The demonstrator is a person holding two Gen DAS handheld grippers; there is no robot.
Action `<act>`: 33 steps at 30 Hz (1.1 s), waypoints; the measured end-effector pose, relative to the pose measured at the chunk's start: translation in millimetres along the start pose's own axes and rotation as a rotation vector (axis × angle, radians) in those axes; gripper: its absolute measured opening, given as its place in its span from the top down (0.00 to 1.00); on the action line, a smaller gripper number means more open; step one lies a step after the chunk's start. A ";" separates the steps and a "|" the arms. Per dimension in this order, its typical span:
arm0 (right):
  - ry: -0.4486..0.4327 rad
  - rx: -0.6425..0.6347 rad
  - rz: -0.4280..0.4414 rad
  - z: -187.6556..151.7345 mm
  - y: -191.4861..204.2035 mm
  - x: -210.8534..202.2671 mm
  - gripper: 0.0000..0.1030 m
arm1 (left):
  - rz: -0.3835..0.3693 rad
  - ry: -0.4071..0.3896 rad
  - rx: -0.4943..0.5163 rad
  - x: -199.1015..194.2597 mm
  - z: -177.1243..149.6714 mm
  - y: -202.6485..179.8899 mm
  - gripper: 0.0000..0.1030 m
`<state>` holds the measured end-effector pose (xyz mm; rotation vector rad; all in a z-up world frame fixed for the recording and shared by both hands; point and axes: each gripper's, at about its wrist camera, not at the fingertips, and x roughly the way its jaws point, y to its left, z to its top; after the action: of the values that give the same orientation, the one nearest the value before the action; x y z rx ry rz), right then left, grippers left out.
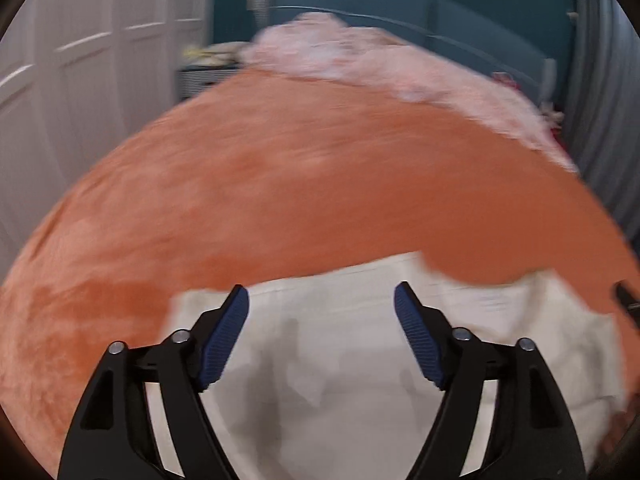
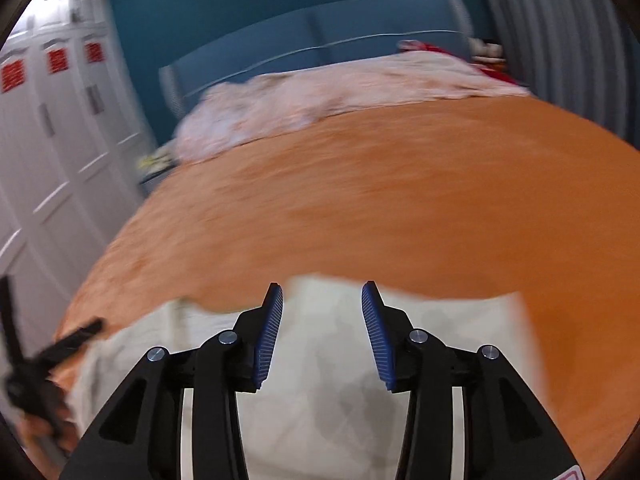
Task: Fold large clothes
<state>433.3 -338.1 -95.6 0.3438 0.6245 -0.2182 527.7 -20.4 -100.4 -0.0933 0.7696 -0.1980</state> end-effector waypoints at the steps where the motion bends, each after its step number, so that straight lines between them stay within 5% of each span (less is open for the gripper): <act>1: 0.006 0.011 -0.027 4.1 -14.9 -0.5 0.59 | -0.035 0.011 0.006 0.8 5.5 -14.5 0.24; 4: 0.102 0.044 -0.092 14.5 -65.8 15.7 0.58 | -0.204 0.108 0.030 22.4 19.4 -75.7 0.20; 6: 0.155 0.069 -0.090 13.7 -83.1 30.5 0.58 | -0.251 0.168 0.053 41.4 20.5 -107.5 0.20; 12: 0.299 0.053 -0.039 -1.2 -82.3 72.1 0.58 | -0.246 0.346 0.157 106.7 -1.6 -185.4 0.22; 15: 0.301 0.012 -0.063 -7.1 -79.5 77.1 0.71 | -0.184 0.383 0.183 128.6 -15.9 -196.0 0.39; 17: 0.280 0.003 -0.083 -8.4 -80.8 74.4 0.88 | -0.150 0.342 0.203 129.1 -19.7 -198.0 0.48; 19: 0.257 0.004 -0.099 -10.6 -84.0 71.6 0.90 | -0.120 0.307 0.228 126.1 -26.0 -202.0 0.60; 27: 0.191 -0.138 -0.258 -30.2 -61.2 74.6 0.89 | -0.096 0.205 0.234 123.8 -37.6 -195.5 0.61; 33: 0.182 -0.084 -0.212 -25.6 -72.0 68.3 0.81 | -0.044 0.156 0.222 114.7 -32.4 -193.8 0.58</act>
<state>452.0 -401.3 -174.1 0.2174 0.8483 -0.3656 557.7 -234.4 -171.5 0.1173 0.8962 -0.3342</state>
